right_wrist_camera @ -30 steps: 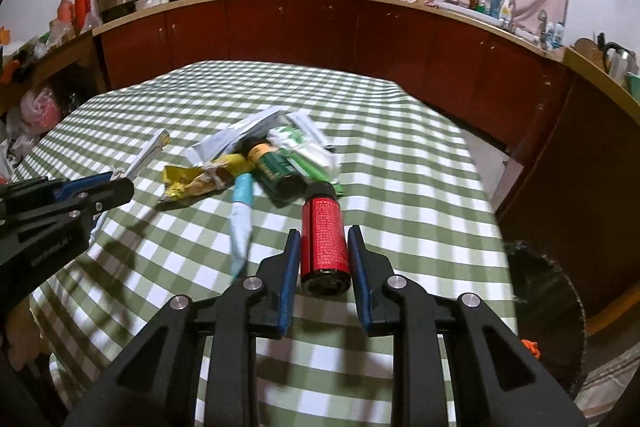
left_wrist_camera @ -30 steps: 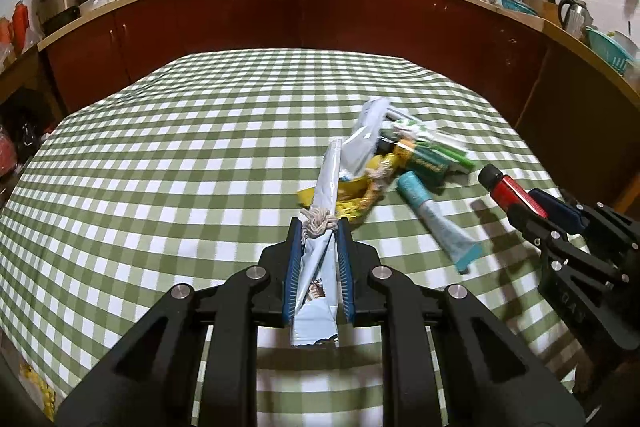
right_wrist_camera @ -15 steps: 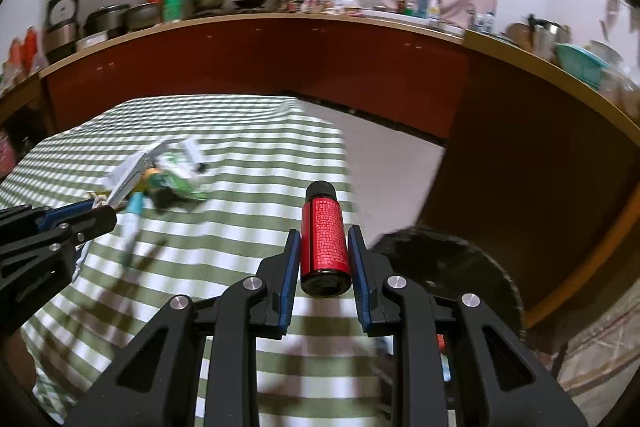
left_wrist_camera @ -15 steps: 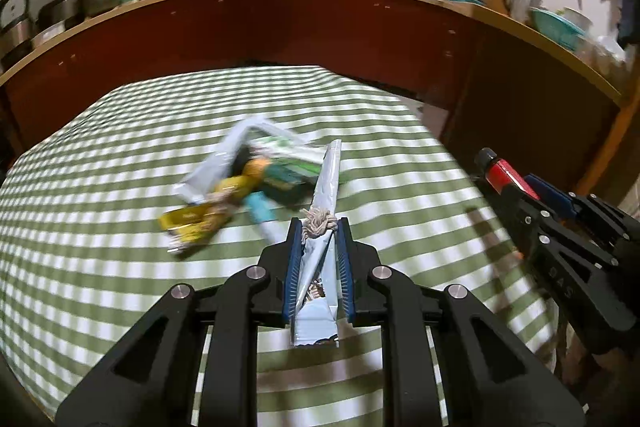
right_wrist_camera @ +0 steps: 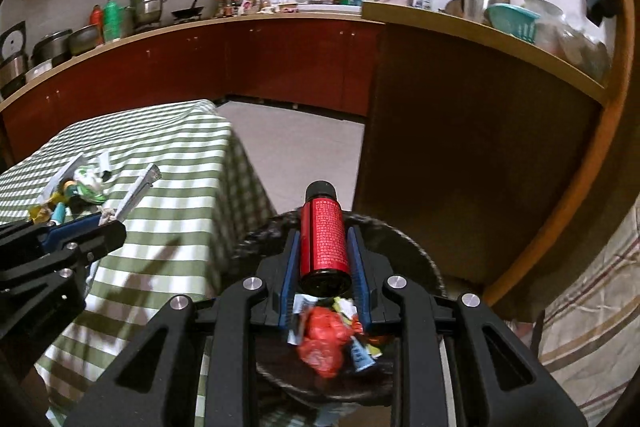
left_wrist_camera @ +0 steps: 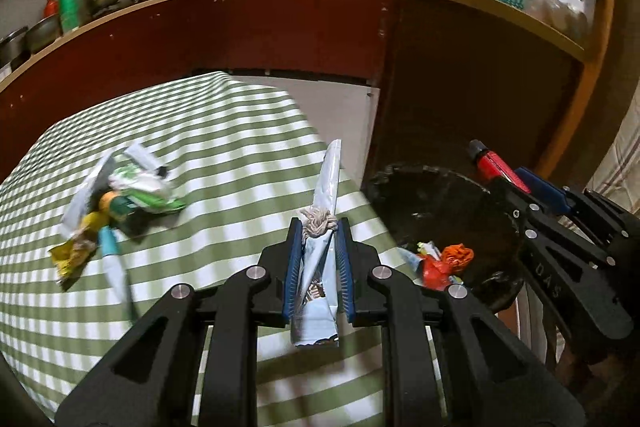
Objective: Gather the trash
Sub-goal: 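Carry the white tube and red spray can over the bin and open both tools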
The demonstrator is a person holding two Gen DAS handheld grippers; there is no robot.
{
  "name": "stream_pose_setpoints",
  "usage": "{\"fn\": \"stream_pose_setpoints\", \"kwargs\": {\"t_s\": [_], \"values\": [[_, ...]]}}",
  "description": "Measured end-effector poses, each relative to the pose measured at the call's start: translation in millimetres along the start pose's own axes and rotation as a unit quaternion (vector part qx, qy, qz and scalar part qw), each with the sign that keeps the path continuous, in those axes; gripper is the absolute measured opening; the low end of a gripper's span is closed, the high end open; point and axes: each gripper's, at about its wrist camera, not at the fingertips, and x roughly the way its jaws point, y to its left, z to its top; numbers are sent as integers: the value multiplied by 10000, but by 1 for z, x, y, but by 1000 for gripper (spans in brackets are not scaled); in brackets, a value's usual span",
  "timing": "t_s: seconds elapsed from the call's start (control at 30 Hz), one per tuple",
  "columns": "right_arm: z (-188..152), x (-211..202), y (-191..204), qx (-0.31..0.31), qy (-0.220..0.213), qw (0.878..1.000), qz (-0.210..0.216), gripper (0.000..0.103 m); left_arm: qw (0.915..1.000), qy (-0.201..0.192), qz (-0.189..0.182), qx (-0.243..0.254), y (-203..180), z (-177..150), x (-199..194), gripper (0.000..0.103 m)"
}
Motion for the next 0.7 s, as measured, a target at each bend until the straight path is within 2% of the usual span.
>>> {"fn": "stream_pose_setpoints", "kwargs": {"t_s": [0.4,0.7], "values": [[-11,19,-36,287,106,9995,-72,25,9995,167,-19,282,-50,7,34,17],[-14,31,-48,430,158,9989,-61,25,9987,307,-74,389,-67,17,53,18]]}}
